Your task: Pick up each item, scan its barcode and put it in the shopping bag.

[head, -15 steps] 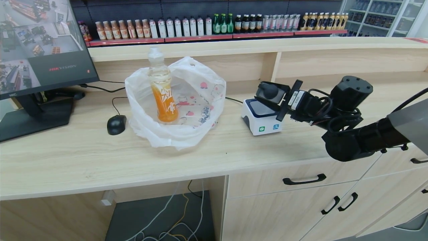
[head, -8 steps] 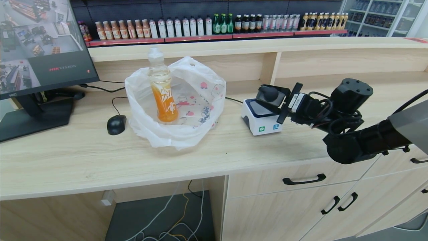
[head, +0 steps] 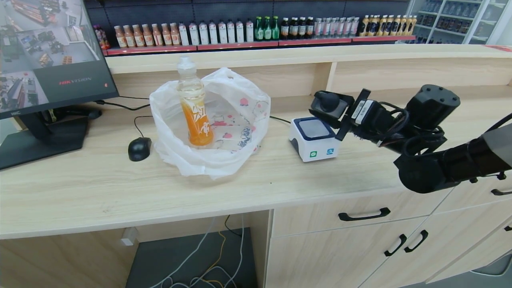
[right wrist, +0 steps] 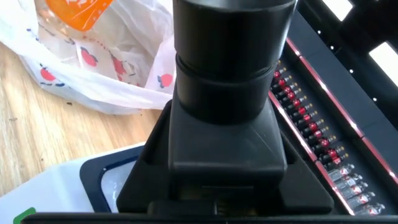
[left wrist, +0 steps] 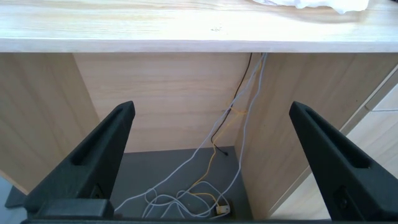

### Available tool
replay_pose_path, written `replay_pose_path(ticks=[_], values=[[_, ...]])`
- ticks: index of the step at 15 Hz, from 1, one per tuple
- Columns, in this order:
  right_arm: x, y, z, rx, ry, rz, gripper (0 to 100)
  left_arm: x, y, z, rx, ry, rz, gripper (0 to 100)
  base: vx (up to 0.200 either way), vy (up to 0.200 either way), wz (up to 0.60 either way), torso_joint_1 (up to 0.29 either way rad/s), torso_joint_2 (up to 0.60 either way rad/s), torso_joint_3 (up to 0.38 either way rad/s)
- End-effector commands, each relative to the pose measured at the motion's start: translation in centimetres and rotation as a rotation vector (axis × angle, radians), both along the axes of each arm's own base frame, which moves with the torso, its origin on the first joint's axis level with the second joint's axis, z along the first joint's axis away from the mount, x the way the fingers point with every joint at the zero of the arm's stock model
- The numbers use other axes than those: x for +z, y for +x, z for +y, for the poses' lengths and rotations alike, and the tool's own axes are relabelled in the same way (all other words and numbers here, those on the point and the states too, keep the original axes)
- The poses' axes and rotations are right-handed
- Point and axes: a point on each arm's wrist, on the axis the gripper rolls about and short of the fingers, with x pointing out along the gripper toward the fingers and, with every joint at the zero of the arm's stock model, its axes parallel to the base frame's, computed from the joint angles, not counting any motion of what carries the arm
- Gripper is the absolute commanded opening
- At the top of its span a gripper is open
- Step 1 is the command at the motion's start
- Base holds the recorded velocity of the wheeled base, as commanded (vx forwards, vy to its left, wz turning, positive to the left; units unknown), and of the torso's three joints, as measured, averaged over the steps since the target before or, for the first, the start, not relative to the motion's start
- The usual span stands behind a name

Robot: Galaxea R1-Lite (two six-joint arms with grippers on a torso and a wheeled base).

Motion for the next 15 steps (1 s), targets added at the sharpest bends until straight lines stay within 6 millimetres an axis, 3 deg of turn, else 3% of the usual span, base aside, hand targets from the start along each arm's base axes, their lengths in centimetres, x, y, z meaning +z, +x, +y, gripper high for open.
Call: replay_pose_path(ticks=[1, 4, 8, 12, 15], values=[[3.1, -1.9, -0.3, -0.012, 0.049, -0.033, 0, 0.0, 0.0, 0.0, 0.000, 0.000, 0.000, 100, 0.000, 0.000, 0.00, 0.000, 0.00, 0.000], [6.1, -4.4, -0.9, -0.057, 0.164, 0.001, 0, 0.0, 0.0, 0.0, 0.000, 0.000, 0.000, 100, 0.000, 0.000, 0.00, 0.000, 0.00, 0.000], [7.3, -7.9, -2.3, -0.117, 0.290, 0.078, 0, 0.0, 0.0, 0.0, 0.000, 0.000, 0.000, 100, 0.000, 0.000, 0.00, 0.000, 0.00, 0.000], [7.4, -10.0, -3.2, -0.115, 0.446, 0.157, 0, 0.0, 0.0, 0.0, 0.002, 0.000, 0.000, 100, 0.000, 0.000, 0.00, 0.000, 0.00, 0.000], [5.5, -10.7, -4.1, -0.121, 0.613, 0.245, 0, 0.0, 0.0, 0.0, 0.000, 0.003, 0.000, 100, 0.000, 0.000, 0.00, 0.000, 0.00, 0.000]])
